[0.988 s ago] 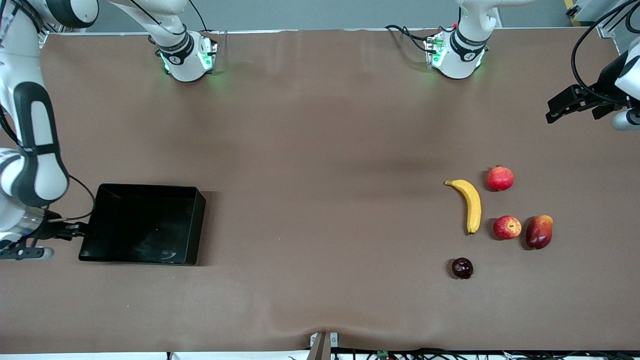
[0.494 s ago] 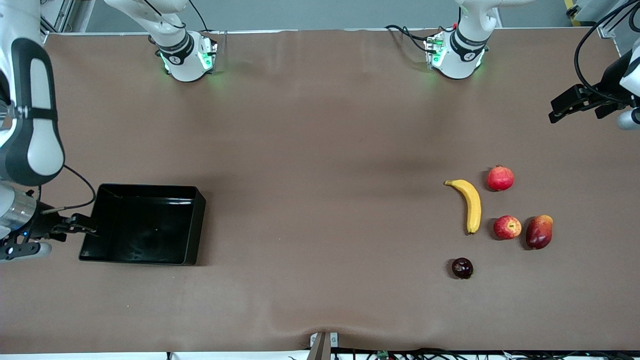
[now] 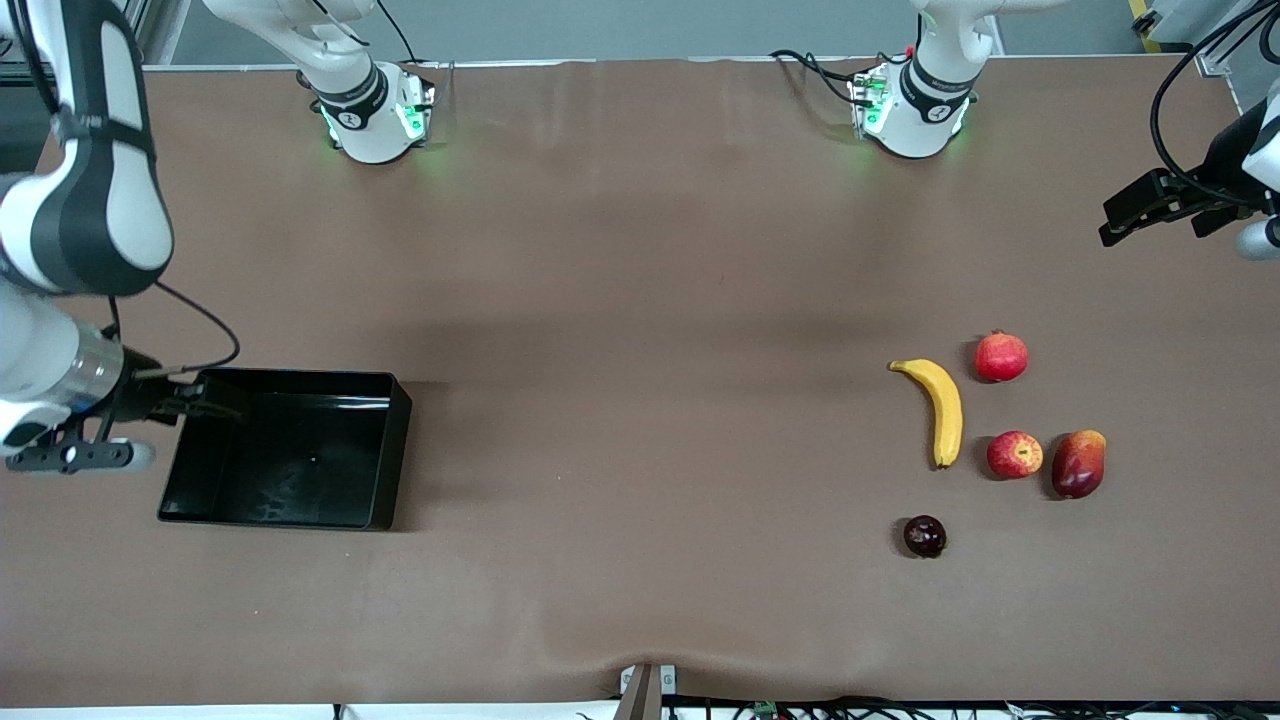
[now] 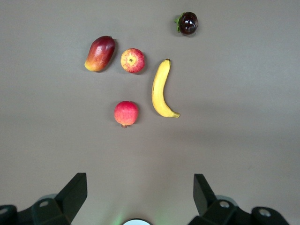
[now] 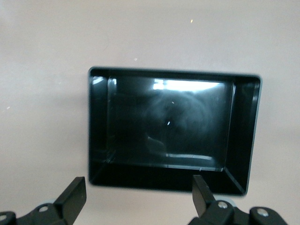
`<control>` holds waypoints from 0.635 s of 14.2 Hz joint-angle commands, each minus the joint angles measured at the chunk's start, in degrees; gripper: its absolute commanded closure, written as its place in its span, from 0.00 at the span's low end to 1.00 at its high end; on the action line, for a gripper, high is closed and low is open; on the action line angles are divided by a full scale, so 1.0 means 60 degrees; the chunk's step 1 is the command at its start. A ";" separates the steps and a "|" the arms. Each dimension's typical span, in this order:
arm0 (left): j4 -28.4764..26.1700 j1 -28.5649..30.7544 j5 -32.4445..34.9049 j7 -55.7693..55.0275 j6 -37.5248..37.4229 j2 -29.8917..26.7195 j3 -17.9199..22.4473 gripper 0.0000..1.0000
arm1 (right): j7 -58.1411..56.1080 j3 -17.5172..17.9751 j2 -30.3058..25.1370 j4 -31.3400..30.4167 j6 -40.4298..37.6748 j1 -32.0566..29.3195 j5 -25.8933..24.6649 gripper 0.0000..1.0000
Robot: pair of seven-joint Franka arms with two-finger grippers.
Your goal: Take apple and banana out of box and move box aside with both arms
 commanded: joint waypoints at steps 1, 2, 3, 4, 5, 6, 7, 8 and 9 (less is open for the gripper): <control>-0.0199 0.0024 -0.0066 -0.0070 -0.0003 -0.0279 0.0004 0.00 | 0.0294 0.0002 -0.1350 -0.0773 -0.0517 0.0064 -0.0187 0.00; -0.0199 0.0024 -0.0080 -0.0070 -0.0003 -0.0279 0.0004 0.00 | 0.0294 0.0002 -0.1614 -0.0743 -0.0752 0.0064 -0.0187 0.00; -0.0199 0.0024 -0.0080 -0.0070 -0.0003 -0.0279 0.0004 0.00 | 0.0294 0.0002 -0.1849 -0.0670 -0.1030 0.0064 -0.0187 0.00; -0.0199 0.0024 -0.0080 -0.0070 -0.0003 -0.0279 0.0004 0.00 | 0.0294 -0.0013 -0.2011 -0.0568 -0.1250 0.0021 -0.0187 0.00; -0.0199 0.0038 -0.0080 -0.0070 -0.0003 -0.0279 0.0004 0.00 | 0.0280 -0.0042 -0.2085 -0.0408 -0.1484 -0.0023 -0.0187 0.00; -0.0170 0.0039 -0.0080 -0.0070 -0.0003 -0.0279 0.0004 0.00 | 0.0236 -0.0057 -0.2085 -0.0130 -0.1791 -0.0067 -0.0187 0.00; -0.0169 0.0039 -0.0080 -0.0070 -0.0003 -0.0279 0.0004 0.00 | 0.0221 -0.0071 -0.2085 0.0177 -0.2171 -0.0126 -0.0202 0.00; -0.0169 0.0039 -0.0080 -0.0055 -0.0003 -0.0279 0.0004 0.00 | 0.0250 -0.0071 -0.2085 0.0455 -0.2523 -0.0155 -0.0202 0.00; -0.0169 0.0039 -0.0080 -0.0055 -0.0003 -0.0279 0.0004 0.00 | 0.0279 -0.0071 -0.2085 0.0676 -0.2788 -0.0156 -0.0202 0.00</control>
